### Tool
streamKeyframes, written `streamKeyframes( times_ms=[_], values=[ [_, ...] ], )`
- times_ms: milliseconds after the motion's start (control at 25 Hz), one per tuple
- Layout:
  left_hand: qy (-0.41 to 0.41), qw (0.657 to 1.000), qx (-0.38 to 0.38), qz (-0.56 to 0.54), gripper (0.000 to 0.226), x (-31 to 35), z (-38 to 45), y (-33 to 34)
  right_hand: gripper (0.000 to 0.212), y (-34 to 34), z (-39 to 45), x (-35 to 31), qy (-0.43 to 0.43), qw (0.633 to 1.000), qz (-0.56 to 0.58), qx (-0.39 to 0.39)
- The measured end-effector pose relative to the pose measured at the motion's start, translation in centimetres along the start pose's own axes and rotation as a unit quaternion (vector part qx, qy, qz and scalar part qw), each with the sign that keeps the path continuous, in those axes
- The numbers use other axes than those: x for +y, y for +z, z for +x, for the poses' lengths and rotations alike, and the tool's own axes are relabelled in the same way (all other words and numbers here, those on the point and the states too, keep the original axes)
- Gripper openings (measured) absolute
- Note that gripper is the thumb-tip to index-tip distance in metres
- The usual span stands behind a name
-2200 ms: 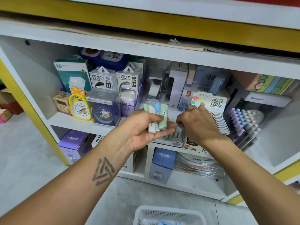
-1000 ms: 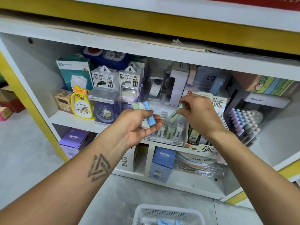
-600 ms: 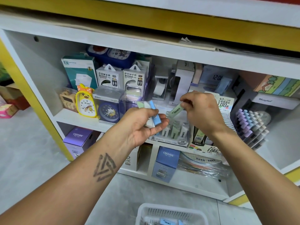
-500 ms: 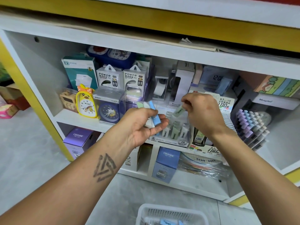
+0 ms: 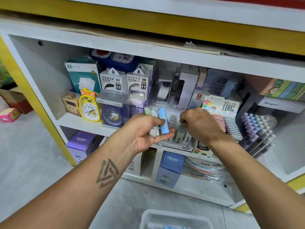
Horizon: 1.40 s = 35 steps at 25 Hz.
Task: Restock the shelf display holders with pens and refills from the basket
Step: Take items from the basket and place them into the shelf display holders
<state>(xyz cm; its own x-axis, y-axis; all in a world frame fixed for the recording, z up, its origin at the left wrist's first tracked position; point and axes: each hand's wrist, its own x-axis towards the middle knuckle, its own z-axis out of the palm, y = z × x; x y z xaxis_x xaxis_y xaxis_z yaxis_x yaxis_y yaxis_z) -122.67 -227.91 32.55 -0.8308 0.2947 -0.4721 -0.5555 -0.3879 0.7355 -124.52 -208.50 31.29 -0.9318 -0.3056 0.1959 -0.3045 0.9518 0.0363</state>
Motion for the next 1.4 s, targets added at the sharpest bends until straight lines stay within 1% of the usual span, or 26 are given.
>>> streamKeyframes(
  times_ms=[80,120,160,200,240,280,320,360,400,480,520,600,680,720,800,880,920,1000,1040,1200,1400],
  values=[
    [0.003,1.0,-0.004,0.024,0.029,-0.1,-0.1,0.0,0.019,0.0,-0.1,-0.3,0.007,0.999,-0.01,-0.035],
    [0.004,0.999,-0.006,0.032,0.03,-0.2,-0.2,0.1,0.021,-0.2,-0.1,-0.4,0.018,0.999,0.015,-0.04],
    [0.005,0.999,-0.008,0.038,0.032,-0.2,-0.2,0.3,0.022,-0.6,-0.1,-0.6,0.045,0.995,0.08,-0.03],
    [0.006,0.999,-0.009,0.044,0.034,-0.3,-0.3,0.4,0.021,-1.2,-0.1,-0.8,0.089,0.978,0.189,-0.01],
    [0.009,0.999,-0.01,0.053,0.036,-0.4,-0.3,0.6,0.019,-1.9,-0.1,-1.0,0.136,0.935,0.327,0.008],
    [0.014,0.998,-0.014,0.067,0.037,-0.4,-0.4,0.8,0.018,-2.6,-0.2,-1.3,0.166,0.871,0.462,0.01],
    [0.018,0.996,-0.021,0.085,0.037,-0.5,-0.5,1.0,0.018,-3.1,-0.4,-1.5,0.179,0.812,0.555,-0.004],
    [0.019,0.994,-0.032,0.101,0.036,-0.6,-0.6,1.2,0.015,-3.4,-0.6,-1.7,0.181,0.777,0.602,-0.022],
    [0.018,0.993,-0.042,0.109,0.034,-0.6,-0.6,1.3,0.01,-3.6,-0.8,-1.8,0.185,0.761,0.621,-0.033],
    [0.015,0.995,-0.042,0.093,0.029,-0.5,-0.6,1.3,0.008,-3.8,-1.1,-1.4,0.202,0.751,0.629,-0.011],
    [0.017,0.997,-0.022,0.075,0.026,-0.3,-0.4,1.0,0.009,-3.8,-1.1,-1.0,0.209,0.755,0.621,0.019],
    [0.035,0.997,0.045,0.05,0.02,0.2,0.1,0.1,0.005,-4.0,-0.9,-0.1,0.203,0.781,0.585,0.082],
    [0.048,0.995,0.08,0.024,0.014,0.7,0.3,-0.8,0.011,-3.6,-0.6,0.5,0.182,0.799,0.562,0.113],
    [0.047,0.996,0.079,0.005,0.011,1.0,0.2,-1.1,0.014,-3.2,-0.4,0.6,0.174,0.801,0.561,0.113],
    [0.04,0.996,0.068,-0.037,0.008,1.4,0.1,-1.6,0.013,-2.4,0.3,0.3,0.164,0.818,0.54,0.108],
    [0.043,0.995,0.061,-0.068,0.013,1.6,0.0,-2.0,0.011,-1.4,1.1,-0.4,0.152,0.839,0.507,0.129],
    [0.047,0.994,0.058,-0.074,0.016,1.5,0.0,-2.1,0.012,-0.9,1.4,-0.7,0.14,0.863,0.459,0.156],
    [0.049,0.995,0.051,-0.069,0.018,1.4,-0.1,-2.4,0.015,0.2,1.9,-1.1,0.107,0.917,0.327,0.2],
    [0.05,0.996,0.049,-0.061,0.018,1.4,-0.1,-2.6,0.017,0.8,2.1,-1.3,0.092,0.932,0.28,0.211],
    [0.048,0.995,0.066,-0.061,0.02,1.4,-0.2,-3.3,0.014,2.8,2.8,-1.9,0.06,0.956,0.213,0.19],
    [0.031,0.996,0.062,-0.061,0.024,1.6,-0.8,-3.4,0.01,3.9,3.2,-2.1,0.051,0.968,0.196,0.148]
  ],
)
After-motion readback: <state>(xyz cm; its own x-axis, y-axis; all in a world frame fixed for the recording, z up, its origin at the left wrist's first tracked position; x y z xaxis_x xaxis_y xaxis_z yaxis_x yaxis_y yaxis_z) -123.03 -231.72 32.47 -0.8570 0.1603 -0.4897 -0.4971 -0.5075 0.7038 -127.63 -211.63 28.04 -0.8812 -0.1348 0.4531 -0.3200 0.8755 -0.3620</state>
